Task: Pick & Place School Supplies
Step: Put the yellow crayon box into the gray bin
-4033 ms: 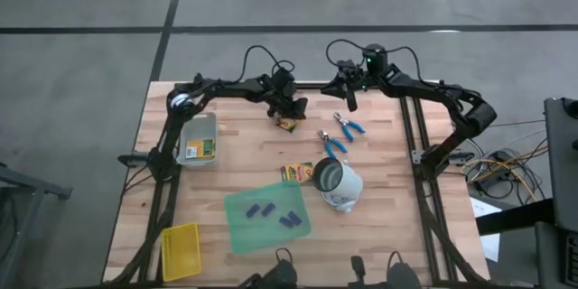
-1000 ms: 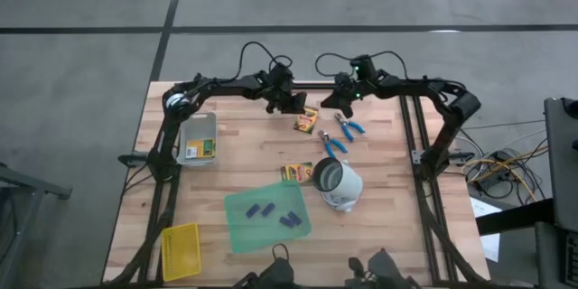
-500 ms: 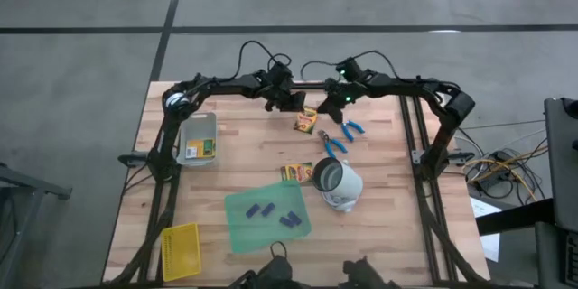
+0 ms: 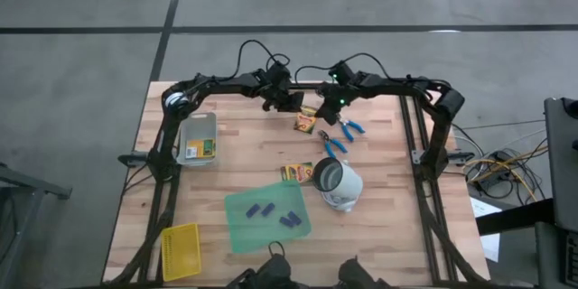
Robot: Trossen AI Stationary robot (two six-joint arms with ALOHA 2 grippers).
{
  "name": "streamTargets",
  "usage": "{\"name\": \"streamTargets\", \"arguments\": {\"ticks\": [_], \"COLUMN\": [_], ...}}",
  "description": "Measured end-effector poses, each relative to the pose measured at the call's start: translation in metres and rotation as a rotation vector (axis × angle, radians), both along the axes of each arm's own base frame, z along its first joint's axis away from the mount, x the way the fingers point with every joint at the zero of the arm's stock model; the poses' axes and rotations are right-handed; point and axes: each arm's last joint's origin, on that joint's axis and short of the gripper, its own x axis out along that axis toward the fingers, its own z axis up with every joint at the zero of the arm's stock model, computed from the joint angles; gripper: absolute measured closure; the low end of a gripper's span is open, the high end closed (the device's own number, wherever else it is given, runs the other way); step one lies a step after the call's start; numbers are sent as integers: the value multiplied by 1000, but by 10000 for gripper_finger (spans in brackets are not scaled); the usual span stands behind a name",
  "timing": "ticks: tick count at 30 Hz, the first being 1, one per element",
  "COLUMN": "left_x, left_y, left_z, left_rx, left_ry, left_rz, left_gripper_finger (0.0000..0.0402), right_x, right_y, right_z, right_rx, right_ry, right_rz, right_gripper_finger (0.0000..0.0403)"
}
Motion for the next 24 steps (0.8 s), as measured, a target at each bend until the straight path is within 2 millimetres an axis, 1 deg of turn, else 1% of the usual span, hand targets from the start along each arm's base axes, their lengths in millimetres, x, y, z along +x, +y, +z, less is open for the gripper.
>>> {"name": "streamTargets", "arguments": {"ticks": [8,14,15,18,20,24], "left_x": [-1,-1,-1,-2,-2,-3], "left_y": [0,-1,-1,-1,-1,-2], "left_z": [-1,-1,-1,-1,-2,-3], "left_rx": [2,6,5,3,2,8], "left_ry": [11,15,16,18,23,39], "left_rz": [-9,-16,-16,-17,-20,-39], "left_gripper_finger": [298,298,298,298,298,298], "right_x": [1,7,9,14,16,20], "right_y": [-1,-7,-8,-14,-16,-20], "right_z": [-2,-4,-5,-11,-18,-25], "right_rx": [99,140,167,323,398,393], "right_ry": [21,24,17,7,50,172], "right_rz": [-87,-122,-123,-103,-79,-30], "right_gripper_finger": [346,346,346,346,346,346]}}
